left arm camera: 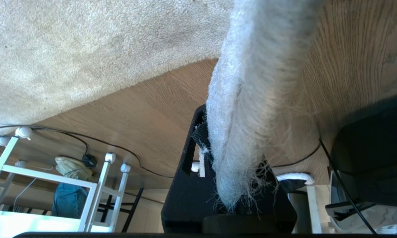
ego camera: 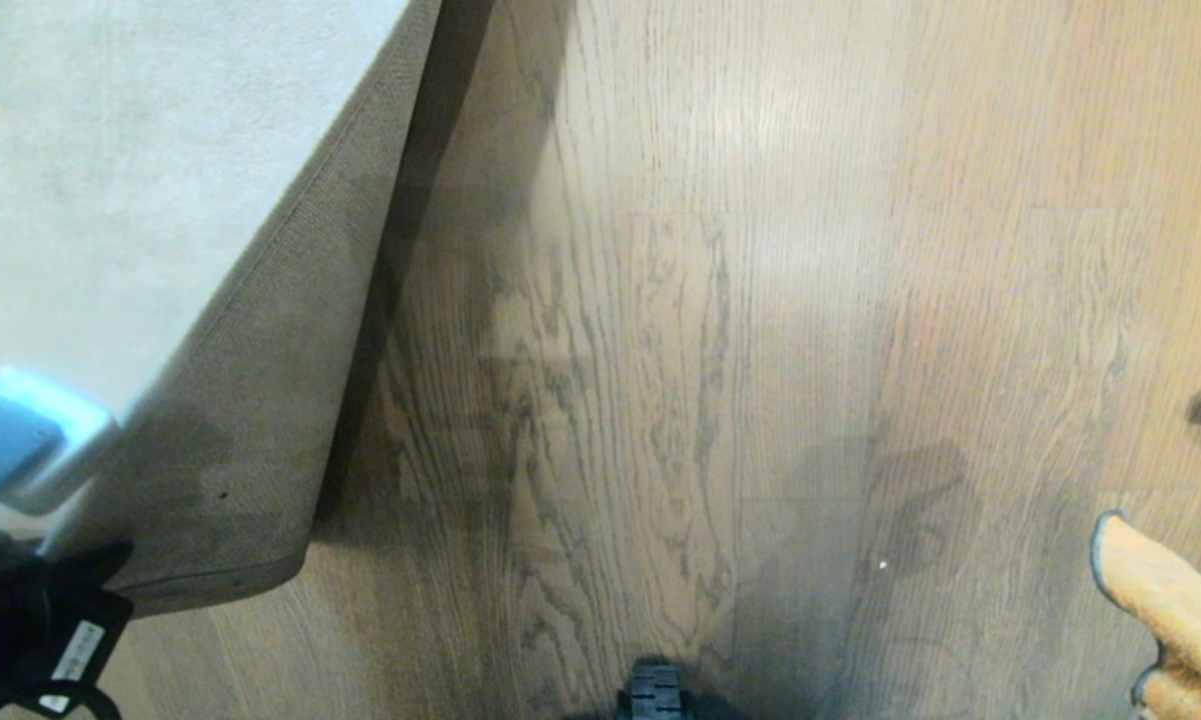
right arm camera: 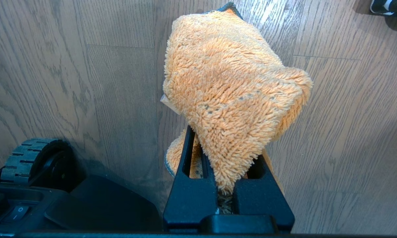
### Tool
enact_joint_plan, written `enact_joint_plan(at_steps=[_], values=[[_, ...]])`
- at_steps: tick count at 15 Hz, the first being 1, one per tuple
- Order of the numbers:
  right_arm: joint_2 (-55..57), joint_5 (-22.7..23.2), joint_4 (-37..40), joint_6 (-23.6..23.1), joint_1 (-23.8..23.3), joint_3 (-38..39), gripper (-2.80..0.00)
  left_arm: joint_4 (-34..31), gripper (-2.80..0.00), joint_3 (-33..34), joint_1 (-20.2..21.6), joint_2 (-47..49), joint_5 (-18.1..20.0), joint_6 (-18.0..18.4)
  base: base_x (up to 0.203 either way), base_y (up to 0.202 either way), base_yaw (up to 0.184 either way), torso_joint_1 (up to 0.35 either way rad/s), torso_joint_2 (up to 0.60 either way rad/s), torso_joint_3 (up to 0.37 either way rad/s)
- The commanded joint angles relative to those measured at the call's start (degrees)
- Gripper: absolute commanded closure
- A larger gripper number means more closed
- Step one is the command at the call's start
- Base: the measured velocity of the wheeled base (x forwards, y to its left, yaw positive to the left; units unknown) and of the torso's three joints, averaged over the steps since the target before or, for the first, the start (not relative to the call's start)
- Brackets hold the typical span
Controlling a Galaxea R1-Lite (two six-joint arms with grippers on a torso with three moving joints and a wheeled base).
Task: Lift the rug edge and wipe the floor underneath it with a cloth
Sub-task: Lay down the carpet
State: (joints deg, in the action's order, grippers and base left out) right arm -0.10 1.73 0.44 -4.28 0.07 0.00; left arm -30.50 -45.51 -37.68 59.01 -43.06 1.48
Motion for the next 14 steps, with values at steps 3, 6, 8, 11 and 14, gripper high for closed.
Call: enact_joint_plan(at_steps=[3, 6, 8, 11, 14], values=[[0.10, 0.03, 0.00, -0.03, 0.01, 0.00, 0.00, -0.17, 0.00, -0.02, 0.06, -0.13, -0.19, -0.16, 0.000, 0.000, 0.000, 0.000, 0.00, 0.000], [0.10, 0.03, 0.00, -0.03, 0.01, 0.00, 0.00, -0.17, 0.00, -0.02, 0.06, -0.13, -0.19, -0.16, 0.000, 0.000, 0.000, 0.000, 0.00, 0.000], [0.10, 0.03, 0.00, -0.03, 0.01, 0.00, 0.00, -0.24, 0.00, -0.02, 0.06, -0.22, -0.19, -0.16, 0.000, 0.000, 0.000, 0.000, 0.00, 0.000], [0.10, 0.03, 0.00, -0.03, 0.01, 0.00, 0.00, -0.17, 0.00, -0.02, 0.15, -0.22, -0.19, -0.16, 0.000, 0.000, 0.000, 0.000, 0.00, 0.000], [0.10, 0.03, 0.00, -0.03, 0.01, 0.00, 0.00, -0.35, -2.80, 0.12, 0.15, -0.30, -0.10, -0.86, 0.000, 0.000, 0.000, 0.000, 0.00, 0.000]])
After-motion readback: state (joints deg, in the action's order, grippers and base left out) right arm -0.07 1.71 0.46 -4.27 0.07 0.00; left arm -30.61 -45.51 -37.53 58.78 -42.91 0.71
